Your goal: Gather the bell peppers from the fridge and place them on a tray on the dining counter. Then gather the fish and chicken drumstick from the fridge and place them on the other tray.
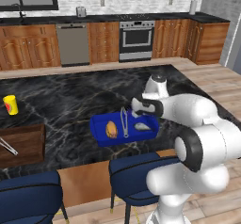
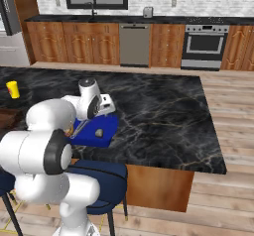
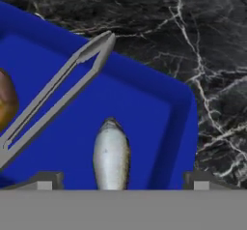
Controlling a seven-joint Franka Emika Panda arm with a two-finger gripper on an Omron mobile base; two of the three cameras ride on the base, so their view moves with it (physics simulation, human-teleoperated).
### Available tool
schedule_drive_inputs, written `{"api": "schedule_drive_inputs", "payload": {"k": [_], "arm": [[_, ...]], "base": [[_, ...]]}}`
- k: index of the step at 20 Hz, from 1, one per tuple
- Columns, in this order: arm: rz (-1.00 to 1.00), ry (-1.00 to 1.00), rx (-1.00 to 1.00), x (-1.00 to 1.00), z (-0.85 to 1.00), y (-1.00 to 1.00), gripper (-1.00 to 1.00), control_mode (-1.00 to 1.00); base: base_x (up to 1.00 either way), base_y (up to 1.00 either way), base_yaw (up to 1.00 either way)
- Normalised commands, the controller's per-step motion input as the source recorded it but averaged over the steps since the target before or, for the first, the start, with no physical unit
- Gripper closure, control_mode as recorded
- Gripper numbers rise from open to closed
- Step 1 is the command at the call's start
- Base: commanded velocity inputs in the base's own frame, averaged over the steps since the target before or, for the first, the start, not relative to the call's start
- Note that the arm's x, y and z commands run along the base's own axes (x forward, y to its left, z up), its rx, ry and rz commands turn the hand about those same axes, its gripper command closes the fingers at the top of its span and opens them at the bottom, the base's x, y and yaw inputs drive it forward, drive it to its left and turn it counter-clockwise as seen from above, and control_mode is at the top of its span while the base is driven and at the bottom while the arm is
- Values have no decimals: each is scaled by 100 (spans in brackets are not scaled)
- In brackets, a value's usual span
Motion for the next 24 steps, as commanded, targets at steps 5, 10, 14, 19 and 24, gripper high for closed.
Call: {"api": "schedule_drive_inputs", "payload": {"k": [5, 10, 14, 19, 24], "arm": [[0, 0, 3, -49, 100, -12, -100, -100], [-6, 0, 3, -59, 100, 0, -100, -100], [-23, -5, 8, -100, 99, 1, -100, -100], [-25, -11, 11, -100, 77, 1, -100, -100], [-29, -36, 20, -100, 40, 0, -100, -100]], "base": [[0, 0, 0], [0, 0, 0], [0, 0, 0], [0, 0, 0], [0, 0, 0]]}}
